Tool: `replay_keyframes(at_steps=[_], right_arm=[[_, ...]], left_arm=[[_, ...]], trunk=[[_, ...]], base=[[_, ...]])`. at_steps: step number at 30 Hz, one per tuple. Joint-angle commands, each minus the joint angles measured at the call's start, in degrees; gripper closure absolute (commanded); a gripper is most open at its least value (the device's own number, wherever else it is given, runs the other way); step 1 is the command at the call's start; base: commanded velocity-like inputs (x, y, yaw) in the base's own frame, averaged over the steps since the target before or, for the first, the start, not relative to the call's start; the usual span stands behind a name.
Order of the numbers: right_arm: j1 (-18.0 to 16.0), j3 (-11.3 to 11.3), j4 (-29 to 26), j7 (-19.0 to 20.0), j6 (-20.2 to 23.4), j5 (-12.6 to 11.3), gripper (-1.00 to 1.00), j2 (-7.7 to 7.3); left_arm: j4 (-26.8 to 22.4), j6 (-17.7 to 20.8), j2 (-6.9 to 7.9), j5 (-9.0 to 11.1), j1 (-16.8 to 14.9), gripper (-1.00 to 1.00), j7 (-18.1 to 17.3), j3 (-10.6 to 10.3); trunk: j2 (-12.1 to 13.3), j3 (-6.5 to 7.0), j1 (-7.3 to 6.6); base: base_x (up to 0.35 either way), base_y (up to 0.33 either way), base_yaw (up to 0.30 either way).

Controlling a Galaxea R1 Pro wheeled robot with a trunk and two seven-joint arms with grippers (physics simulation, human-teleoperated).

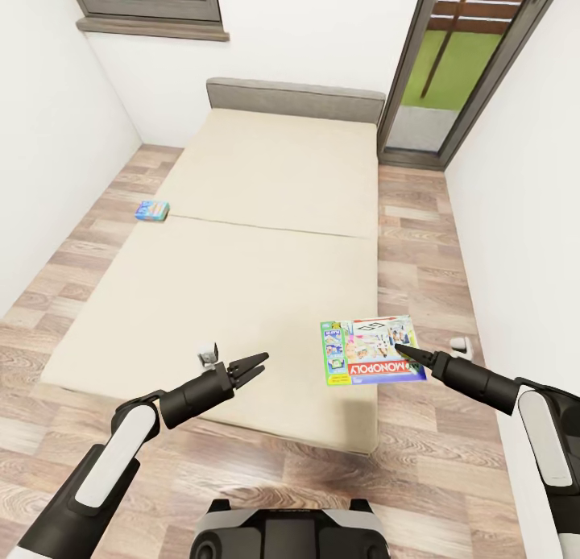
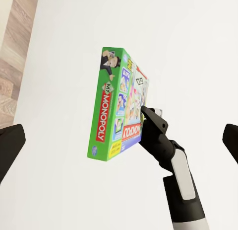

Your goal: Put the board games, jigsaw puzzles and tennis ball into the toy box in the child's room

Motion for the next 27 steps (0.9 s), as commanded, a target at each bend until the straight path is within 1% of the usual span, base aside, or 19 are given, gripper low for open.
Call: replay_keyframes(at_steps=[1, 12, 27], right_arm=[[-0.04, -0.07, -0.01, 0.19, 0.34, 0.00, 1.00, 0.00], [-0.04, -0.07, -0.01, 0.17, 0.34, 0.00, 1.00, 0.02], [-0.04, 0.29, -0.01, 0.11, 0.34, 0.00, 1.00, 0.08]], left_arm=[[0.01, 0.23, 0.03, 0.25, -0.03, -1.00, 0.01, -0.04], [0.05, 0.23, 0.03, 0.25, -0.03, -1.00, 0.01, -0.01], [1.57, 0.23, 0.03, 0.25, -0.03, -1.00, 0.01, -0.04]], trunk=[[-0.08, 0.02, 0.03], [-0.08, 1.00, 0.03], [-0.08, 2.38, 0.03]], base=[[0.000, 0.000, 0.000], [0.000, 0.000, 0.000], [0.000, 0.000, 0.000]])
